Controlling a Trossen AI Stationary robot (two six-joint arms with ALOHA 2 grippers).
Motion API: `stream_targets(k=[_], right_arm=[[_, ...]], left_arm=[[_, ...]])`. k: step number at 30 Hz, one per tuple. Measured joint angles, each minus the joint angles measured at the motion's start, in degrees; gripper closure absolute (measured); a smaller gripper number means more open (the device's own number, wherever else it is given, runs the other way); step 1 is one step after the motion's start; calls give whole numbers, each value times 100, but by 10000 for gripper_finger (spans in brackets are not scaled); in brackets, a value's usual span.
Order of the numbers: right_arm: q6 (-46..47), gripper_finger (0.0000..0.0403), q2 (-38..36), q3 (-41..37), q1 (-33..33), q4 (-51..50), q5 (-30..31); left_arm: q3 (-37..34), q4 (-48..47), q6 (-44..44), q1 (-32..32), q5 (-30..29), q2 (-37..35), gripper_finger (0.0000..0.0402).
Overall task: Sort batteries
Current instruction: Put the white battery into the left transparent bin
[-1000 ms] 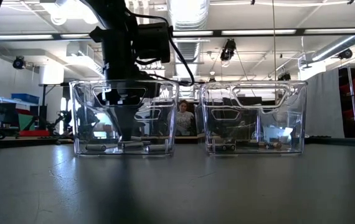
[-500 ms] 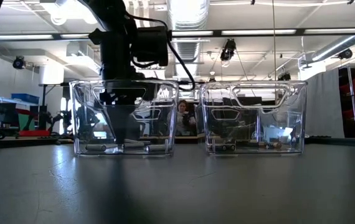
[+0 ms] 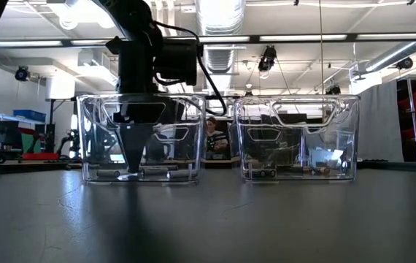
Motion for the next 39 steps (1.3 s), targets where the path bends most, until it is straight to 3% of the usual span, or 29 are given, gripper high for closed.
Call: stream_targets(k=[6,13,21,31,39], right_arm=[[22,209,40,0,0,-2,-34],[94,209,73,0,0,0,-42],[123,209,71,0,0,-2,-147],[276,209,86,0,2,-4,-176],[230,209,151,-2,0,0,-98]], left_arm=[[289,-55,175,3,69,31,382],[727,-194,162,5,69,212,341],[1533,-984,249,5,0,566,308],[3012,-2031,385,147,-844,211,301],[3210,-2211,374,843,-2019,-494,301]])
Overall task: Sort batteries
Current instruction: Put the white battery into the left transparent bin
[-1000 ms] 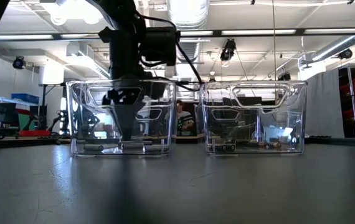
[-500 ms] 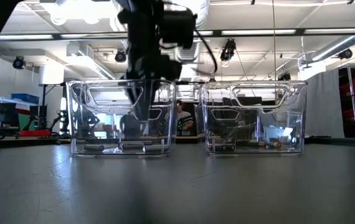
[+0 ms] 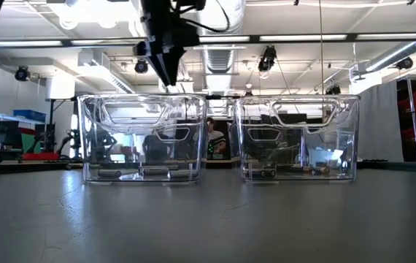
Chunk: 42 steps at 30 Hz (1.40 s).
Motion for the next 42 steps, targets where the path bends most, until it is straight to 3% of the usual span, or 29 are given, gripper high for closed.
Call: stream_targets(k=[5,8,13,16,22,31,35,42], right_arm=[[-21,209,-4,0,-7,2,347],[-18,209,-4,2,-85,12,573],[-219,209,30,1,-339,80,697],[-530,209,37,0,-489,144,729],[-695,189,48,0,-892,88,718],[-1128,126,48,0,-1621,83,420],[-1267,106,48,0,-1814,80,259],[-1128,86,61,-30,-1839,-125,222]], left_arm=[[-2,-616,-497,885,-660,-396,301],[-6,-933,-1148,1654,-754,-452,301],[-9,-684,-1407,2792,-1065,-440,301],[-11,-371,-1097,3331,-989,-285,301],[-85,-164,-1423,4214,-399,120,301],[-301,-47,-2330,4612,287,946,301],[-619,-50,-3283,4646,858,1172,301],[-1408,241,-4138,4705,1142,1216,301]])
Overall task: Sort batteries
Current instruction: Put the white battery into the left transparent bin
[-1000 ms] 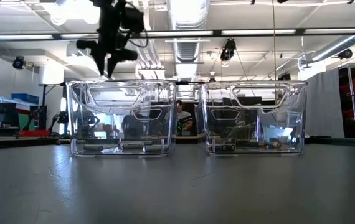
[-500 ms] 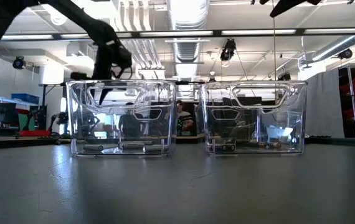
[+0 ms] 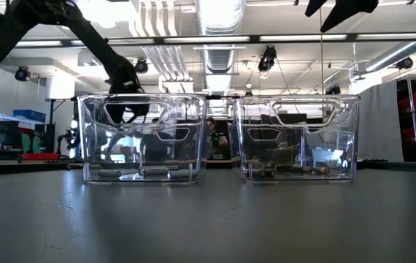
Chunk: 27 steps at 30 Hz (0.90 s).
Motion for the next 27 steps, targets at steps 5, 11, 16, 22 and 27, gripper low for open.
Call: stream_targets(k=[5,11,16,22,27], right_arm=[[202,77,4,-29,-51,-235,-8],[-74,72,20,-60,-360,-206,-120],[-332,77,22,-68,-579,-180,-150],[-319,85,22,-68,-850,-180,-293],[-319,92,22,-112,-1056,-180,-448]], left_arm=[[-595,617,-539,165,26,-224,301],[-993,1273,-1188,305,-9,-335,301],[-1215,1693,-1678,398,-107,-370,301],[-1282,1690,-2000,479,-363,-387,301],[-1334,1687,-2113,579,-426,-393,301]])
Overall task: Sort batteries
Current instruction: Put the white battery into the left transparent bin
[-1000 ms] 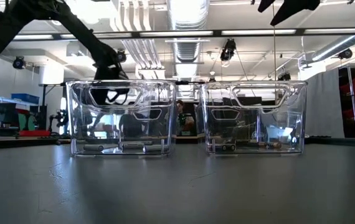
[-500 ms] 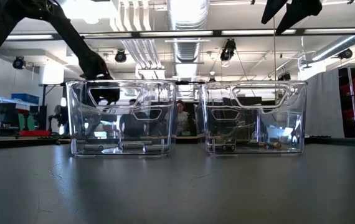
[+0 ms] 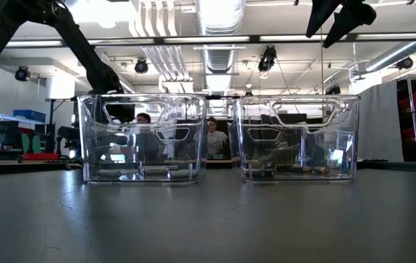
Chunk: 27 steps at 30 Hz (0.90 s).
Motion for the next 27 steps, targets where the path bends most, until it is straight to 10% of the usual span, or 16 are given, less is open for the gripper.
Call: stream_targets(k=[27], right_arm=[[258,110,0,-179,-32,0,-330]], left_arm=[[-407,-65,-649,-294,450,-103,378]])
